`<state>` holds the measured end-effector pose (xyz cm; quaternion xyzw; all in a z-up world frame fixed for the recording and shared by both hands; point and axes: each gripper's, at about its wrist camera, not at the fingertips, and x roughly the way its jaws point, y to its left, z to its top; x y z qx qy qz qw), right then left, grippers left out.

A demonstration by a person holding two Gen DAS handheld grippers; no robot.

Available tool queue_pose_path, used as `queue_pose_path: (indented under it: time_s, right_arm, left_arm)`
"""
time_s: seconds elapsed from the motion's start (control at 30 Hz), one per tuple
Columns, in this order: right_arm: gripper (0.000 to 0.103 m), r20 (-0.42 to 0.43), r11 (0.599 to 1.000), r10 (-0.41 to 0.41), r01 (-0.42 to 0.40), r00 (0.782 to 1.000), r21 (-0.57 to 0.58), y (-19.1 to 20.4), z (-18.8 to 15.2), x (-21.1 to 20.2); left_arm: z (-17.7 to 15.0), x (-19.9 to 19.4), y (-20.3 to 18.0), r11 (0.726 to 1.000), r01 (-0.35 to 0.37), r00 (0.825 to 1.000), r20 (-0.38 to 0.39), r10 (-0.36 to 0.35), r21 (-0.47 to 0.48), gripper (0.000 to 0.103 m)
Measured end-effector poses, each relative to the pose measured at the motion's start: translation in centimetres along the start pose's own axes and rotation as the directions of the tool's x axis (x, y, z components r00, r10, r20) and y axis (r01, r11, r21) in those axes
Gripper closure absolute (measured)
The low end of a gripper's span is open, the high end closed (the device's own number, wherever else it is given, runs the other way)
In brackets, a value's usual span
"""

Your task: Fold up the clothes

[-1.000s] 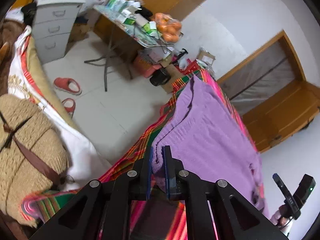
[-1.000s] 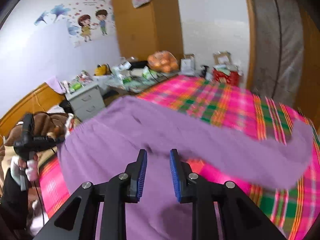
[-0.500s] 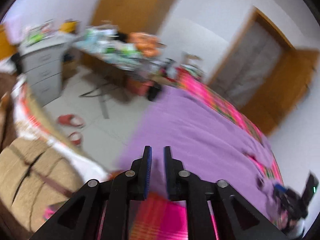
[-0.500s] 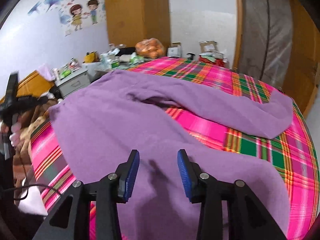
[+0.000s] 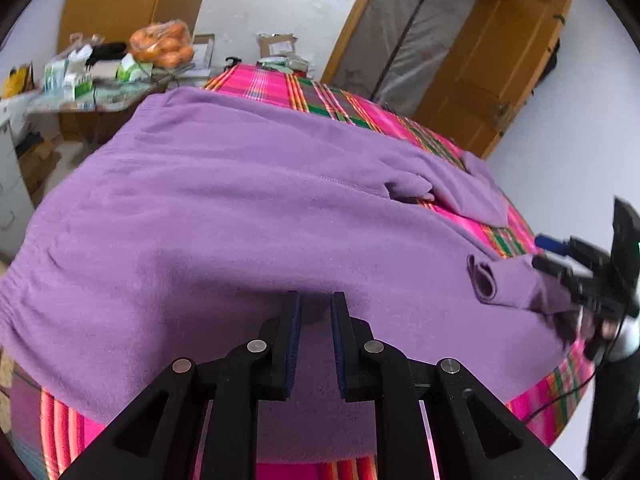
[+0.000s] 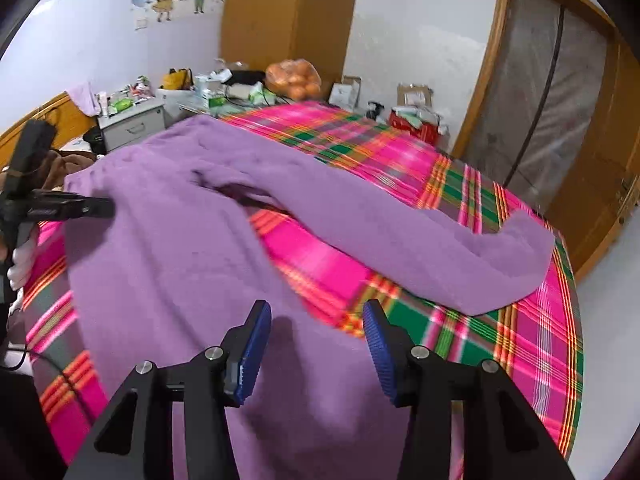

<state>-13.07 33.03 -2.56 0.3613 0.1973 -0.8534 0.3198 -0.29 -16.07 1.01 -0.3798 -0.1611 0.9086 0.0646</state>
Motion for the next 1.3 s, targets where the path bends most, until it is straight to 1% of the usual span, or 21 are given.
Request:
queue_pose_path:
  time_s: [0.1, 0.17, 0.2, 0.23, 0.27, 0.37, 0.43, 0.6, 0.67, 0.7, 0.73, 0.77, 0.8, 0.87, 1.0, 1.13, 1.2, 1.23, 1.27, 1.3]
  right_arm:
    - [0.052, -0.063, 0.996, 0.094, -0.093, 0.994, 0.012, -1.5, 0.1, 1.7]
    - [0.053, -0.109, 0.988, 0.156, -0.155, 0.982, 0.013, -1.5, -0.2, 2.3]
    - [0.054, -0.119, 0.986, 0.169, -0.169, 0.978, 0.007, -1.3, -0.4, 2.2]
    - [0.064, -0.125, 0.984, 0.174, -0.176, 0.977, 0.0, -1.0, -0.7, 1.9]
    - [0.075, -0.13, 0.983, 0.18, -0.182, 0.975, -0.007, -0.8, -1.0, 1.7]
    - [0.088, -0.146, 0.979, 0.195, -0.201, 0.97, -0.029, 0.0, -1.8, 1.0]
    - [0.091, -0.154, 0.976, 0.203, -0.212, 0.967, -0.045, 0.6, -2.4, 0.4]
    - [0.091, -0.178, 0.966, 0.197, -0.221, 0.964, -0.131, 3.4, -3.5, -1.5]
    - [0.087, -0.179, 0.964, 0.176, -0.206, 0.968, -0.167, 4.3, -3.5, -2.0]
    - [0.086, -0.169, 0.966, 0.159, -0.189, 0.973, -0.179, 4.5, -3.4, -2.3]
    - [0.083, -0.156, 0.967, 0.147, -0.175, 0.977, -0.185, 4.6, -3.2, -2.5]
    - [0.075, -0.141, 0.968, 0.137, -0.163, 0.98, -0.193, 4.7, -3.0, -2.6]
    - [0.071, -0.125, 0.968, 0.127, -0.151, 0.984, -0.203, 4.7, -2.8, -2.7]
    - [0.071, -0.112, 0.964, 0.116, -0.139, 0.987, -0.225, 5.3, -2.3, -2.5]
    - [0.071, -0.137, 0.937, 0.177, -0.21, 0.975, -0.28, 6.9, -1.9, -2.0]
    - [0.071, -0.125, 0.926, 0.154, -0.188, 0.98, -0.328, 8.1, -1.4, -1.4]
    - [0.071, -0.134, 0.932, 0.138, -0.175, 0.981, -0.316, 8.0, -1.0, -0.6]
    - [0.074, -0.14, 0.937, 0.13, -0.168, 0.982, -0.308, 7.9, -0.8, -0.2]
    - [0.09, -0.148, 0.94, 0.131, -0.17, 0.98, -0.295, 7.8, -0.7, 0.2]
    - [0.096, -0.146, 0.946, 0.143, -0.179, 0.979, -0.27, 7.5, -0.8, 0.2]
  left_arm:
    - [0.0, 0.2, 0.1, 1.0, 0.012, 1.0, -0.002, -0.012, -0.003, 0.088]
    - [0.0, 0.4, 0.2, 1.0, 0.02, 1.0, -0.004, -0.02, -0.008, 0.088]
    - [0.0, 0.5, 0.3, 1.0, 0.025, 1.0, -0.005, -0.025, -0.011, 0.088]
    - [0.0, 0.5, 0.3, 0.999, 0.03, 1.0, -0.005, -0.03, -0.015, 0.088]
    - [0.0, 0.5, 0.4, 0.999, 0.037, 0.999, -0.006, -0.037, -0.021, 0.088]
    - [0.0, 0.6, 0.6, 0.998, 0.05, 0.999, -0.006, -0.05, -0.031, 0.088]
    - [0.1, 0.6, 0.6, 0.998, 0.051, 0.999, -0.006, -0.051, -0.029, 0.088]
    - [0.0, 0.7, 0.4, 0.998, 0.05, 0.999, -0.006, -0.05, -0.026, 0.088]
    - [0.0, 0.7, 0.3, 0.998, 0.05, 0.999, -0.006, -0.05, -0.026, 0.088]
    - [0.0, 0.7, 0.3, 0.998, 0.05, 0.999, -0.006, -0.05, -0.026, 0.088]
    - [0.1, 0.7, 0.3, 0.998, 0.05, 0.999, -0.006, -0.05, -0.026, 0.088]
    - [0.1, 0.7, 0.3, 0.998, 0.05, 0.999, -0.006, -0.05, -0.026, 0.088]
    - [0.0, 0.7, 0.3, 0.998, 0.05, 0.999, -0.006, -0.051, -0.026, 0.088]
    - [0.1, 0.7, 0.4, 0.998, 0.051, 0.999, -0.006, -0.052, -0.027, 0.088]
    - [0.1, 0.6, 0.5, 0.998, 0.055, 0.998, -0.006, -0.055, -0.031, 0.088]
    - [0.1, 0.7, 0.5, 0.998, 0.058, 0.998, -0.006, -0.058, -0.033, 0.088]
    - [0.0, 0.7, 0.5, 0.998, 0.06, 0.998, -0.007, -0.061, -0.034, 0.088]
    - [0.0, 0.7, 0.5, 0.998, 0.061, 0.998, -0.007, -0.061, -0.034, 0.088]
    - [0.0, 0.7, 0.5, 0.998, 0.061, 0.998, -0.007, -0.062, -0.033, 0.088]
    - [0.0, 0.7, 0.5, 0.998, 0.062, 0.998, -0.007, -0.062, -0.033, 0.088]
